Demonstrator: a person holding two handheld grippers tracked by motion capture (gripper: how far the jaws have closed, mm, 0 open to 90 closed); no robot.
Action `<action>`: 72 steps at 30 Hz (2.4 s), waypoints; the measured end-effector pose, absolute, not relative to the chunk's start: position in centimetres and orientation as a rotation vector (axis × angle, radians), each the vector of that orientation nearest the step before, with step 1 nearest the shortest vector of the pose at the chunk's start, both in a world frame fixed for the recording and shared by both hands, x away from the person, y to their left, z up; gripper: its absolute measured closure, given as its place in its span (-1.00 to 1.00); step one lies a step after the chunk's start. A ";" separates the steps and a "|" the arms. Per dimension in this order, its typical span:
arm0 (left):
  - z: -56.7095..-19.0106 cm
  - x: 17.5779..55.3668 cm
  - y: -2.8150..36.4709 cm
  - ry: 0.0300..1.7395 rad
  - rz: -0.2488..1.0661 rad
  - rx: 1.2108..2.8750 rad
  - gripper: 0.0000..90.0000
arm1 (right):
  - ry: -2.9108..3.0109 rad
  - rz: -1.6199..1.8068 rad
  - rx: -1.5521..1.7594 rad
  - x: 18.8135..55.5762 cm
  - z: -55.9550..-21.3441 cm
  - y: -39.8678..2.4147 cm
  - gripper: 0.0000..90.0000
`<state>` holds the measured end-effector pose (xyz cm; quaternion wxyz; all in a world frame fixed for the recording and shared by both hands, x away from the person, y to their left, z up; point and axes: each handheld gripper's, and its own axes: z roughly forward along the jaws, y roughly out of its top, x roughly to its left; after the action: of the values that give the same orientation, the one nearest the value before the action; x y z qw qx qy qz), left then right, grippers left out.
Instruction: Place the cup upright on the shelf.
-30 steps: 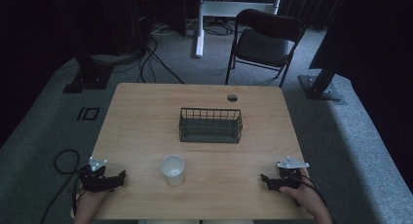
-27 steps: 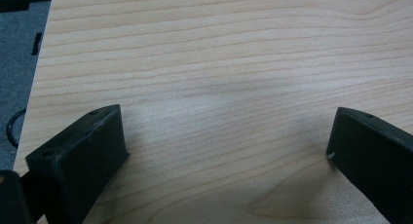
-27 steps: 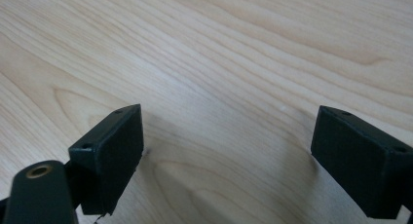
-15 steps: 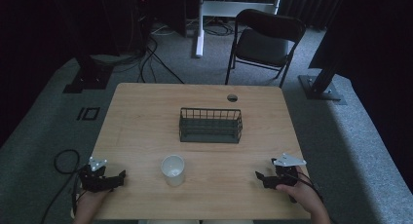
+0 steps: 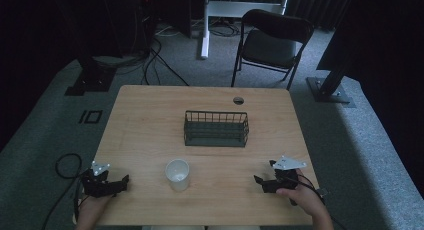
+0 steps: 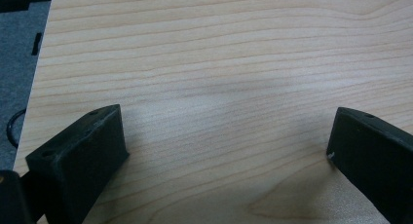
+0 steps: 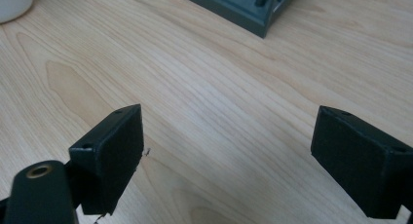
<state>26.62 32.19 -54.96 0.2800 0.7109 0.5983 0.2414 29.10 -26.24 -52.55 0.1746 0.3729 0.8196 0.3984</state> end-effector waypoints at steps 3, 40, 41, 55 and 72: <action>-55.0 26.6 32.2 1.604 0.647 1.906 -0.98 | 2.323 1.144 1.046 29.1 -52.3 -25.9 -0.71; -55.0 26.6 32.2 1.601 0.645 1.907 -0.98 | 2.463 1.297 0.785 29.0 -51.5 -16.6 -0.71; -55.0 26.6 32.2 1.601 0.646 1.908 -0.98 | 2.467 1.304 0.779 29.0 -51.4 -16.5 -0.71; -55.0 26.6 32.2 1.601 0.646 1.907 -0.98 | 2.485 1.352 0.695 29.0 -50.8 -13.9 -0.71; -55.0 26.6 32.2 1.601 0.646 1.908 -0.98 | 2.528 1.423 0.564 28.6 -50.5 -9.3 -0.71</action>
<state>26.63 32.22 -54.97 0.2807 0.7117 0.5972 0.2409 28.64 -9.28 -50.52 0.0931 0.1900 0.8516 0.4795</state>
